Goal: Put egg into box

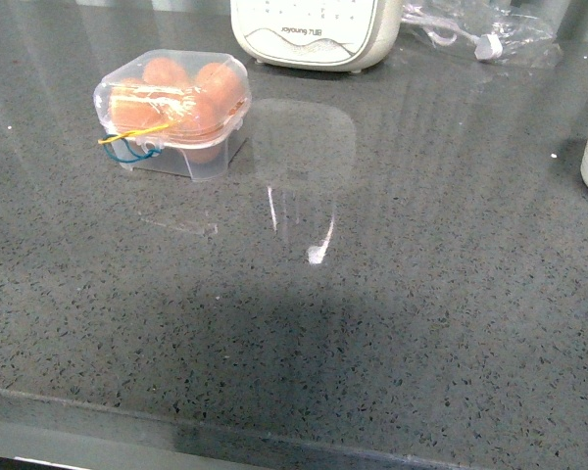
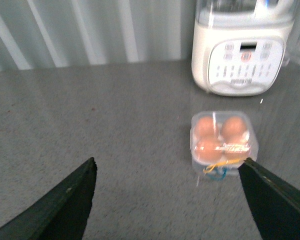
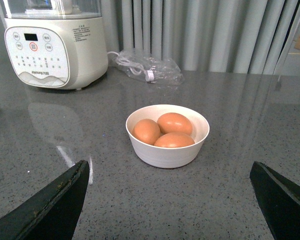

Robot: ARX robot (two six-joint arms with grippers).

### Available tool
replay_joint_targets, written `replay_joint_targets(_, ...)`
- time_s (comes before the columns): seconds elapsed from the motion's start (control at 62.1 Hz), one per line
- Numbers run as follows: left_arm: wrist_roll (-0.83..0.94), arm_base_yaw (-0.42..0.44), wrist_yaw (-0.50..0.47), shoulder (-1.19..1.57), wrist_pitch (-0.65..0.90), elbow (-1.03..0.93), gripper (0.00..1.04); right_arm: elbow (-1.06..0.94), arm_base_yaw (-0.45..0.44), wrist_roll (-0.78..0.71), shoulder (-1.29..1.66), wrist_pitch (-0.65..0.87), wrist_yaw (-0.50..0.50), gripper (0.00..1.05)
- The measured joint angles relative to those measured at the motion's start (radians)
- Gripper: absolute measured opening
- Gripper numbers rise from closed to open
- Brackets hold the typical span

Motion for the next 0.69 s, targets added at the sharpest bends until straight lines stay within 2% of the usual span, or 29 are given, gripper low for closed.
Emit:
replay_joint_targets(0.129, -0.055, 0.074, 0.027, -0.146, 0.012, -0.143, 0.55, 0.000, 0.000, 0.000, 0.000, 0.000, 0.000, 0.97)
replay_joint_targets(0.242, -0.064, 0.074, 0.042, -0.203, 0.016, -0.214, 0.34, 0.000, 0.000, 0.000, 0.000, 0.000, 0.000, 0.97)
replay_joint_targets(0.435, -0.074, 0.074, 0.042, -0.259, 0.028, -0.280, 0.03, 0.000, 0.000, 0.000, 0.000, 0.000, 0.000, 0.97)
replay_joint_targets(0.692, -0.077, 0.074, 0.041, -0.333, 0.029, -0.352, 0.04, 0.000, 0.000, 0.000, 0.000, 0.000, 0.000, 0.97)
